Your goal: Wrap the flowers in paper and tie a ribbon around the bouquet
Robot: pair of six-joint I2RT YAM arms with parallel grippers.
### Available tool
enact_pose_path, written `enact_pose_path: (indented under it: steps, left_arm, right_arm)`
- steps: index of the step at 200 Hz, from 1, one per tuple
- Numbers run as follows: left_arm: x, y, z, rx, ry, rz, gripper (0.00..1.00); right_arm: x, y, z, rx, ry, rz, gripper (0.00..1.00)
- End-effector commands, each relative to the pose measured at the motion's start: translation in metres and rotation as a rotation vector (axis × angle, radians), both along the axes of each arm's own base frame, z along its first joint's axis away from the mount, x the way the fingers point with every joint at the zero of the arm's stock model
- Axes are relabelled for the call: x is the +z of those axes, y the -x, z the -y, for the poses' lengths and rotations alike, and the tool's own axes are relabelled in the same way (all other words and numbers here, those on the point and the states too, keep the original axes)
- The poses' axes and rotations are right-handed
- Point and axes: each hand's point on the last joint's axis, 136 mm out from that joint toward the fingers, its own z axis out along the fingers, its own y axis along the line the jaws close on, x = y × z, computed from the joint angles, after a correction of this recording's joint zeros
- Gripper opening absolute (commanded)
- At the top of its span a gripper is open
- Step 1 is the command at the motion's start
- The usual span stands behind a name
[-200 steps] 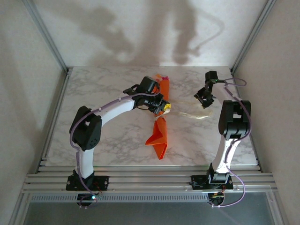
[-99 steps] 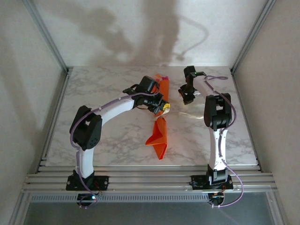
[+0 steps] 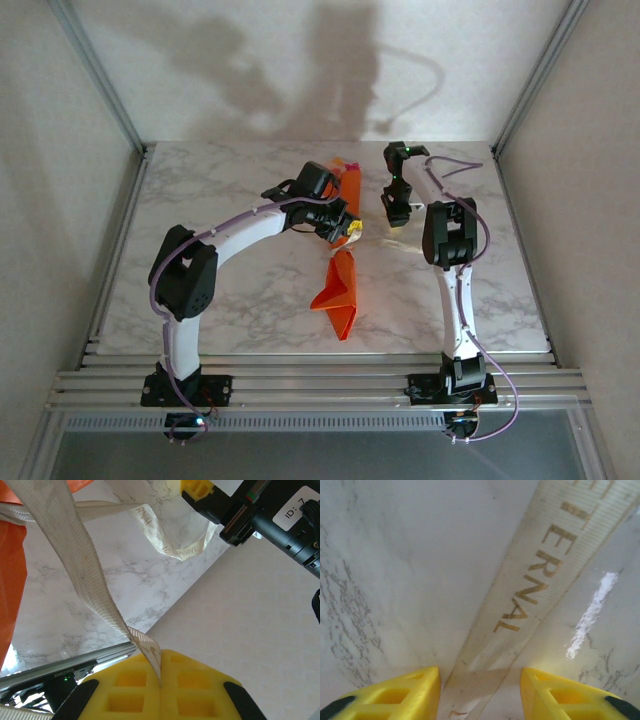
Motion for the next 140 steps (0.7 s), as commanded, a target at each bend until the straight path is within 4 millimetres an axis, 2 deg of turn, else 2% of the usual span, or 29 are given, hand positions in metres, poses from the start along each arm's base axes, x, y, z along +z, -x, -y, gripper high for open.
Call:
enact_pose_path:
  steps: [1, 12, 36, 57, 87, 108, 130, 140]
  left_arm:
    - [0.012, -0.001, -0.004, 0.005, 0.018, 0.010, 0.00]
    - [0.012, -0.001, -0.005, 0.008, 0.017, 0.012, 0.00]
    - [0.013, -0.001, -0.006, 0.010, 0.017, 0.013, 0.00]
    - [0.012, -0.001, -0.006, 0.007, 0.016, 0.014, 0.00]
    - [0.010, -0.003, -0.005, 0.005, 0.015, 0.025, 0.00]
    - [0.010, -0.006, -0.005, 0.005, 0.014, 0.049, 0.00]
    - [0.010, -0.012, -0.004, 0.005, 0.011, 0.088, 0.00]
    - [0.010, -0.014, -0.004, 0.003, 0.006, 0.108, 0.00]
  right_arm:
    - [-0.030, 0.026, 0.021, -0.047, 0.089, -0.143, 0.35]
    - [-0.028, 0.025, 0.024, -0.044, 0.096, -0.138, 0.19]
    - [-0.016, 0.018, 0.032, -0.025, 0.121, -0.091, 0.00]
    - [0.012, 0.002, 0.043, 0.024, 0.167, 0.017, 0.00]
    - [0.083, -0.025, 0.046, 0.154, 0.201, 0.278, 0.00]
    - [0.132, -0.044, 0.022, 0.318, 0.142, 0.497, 0.00]
    - [0.168, -0.059, -0.033, 0.557, 0.003, 0.699, 0.00]
    - [0.177, -0.059, -0.067, 0.679, -0.098, 0.771, 0.00]
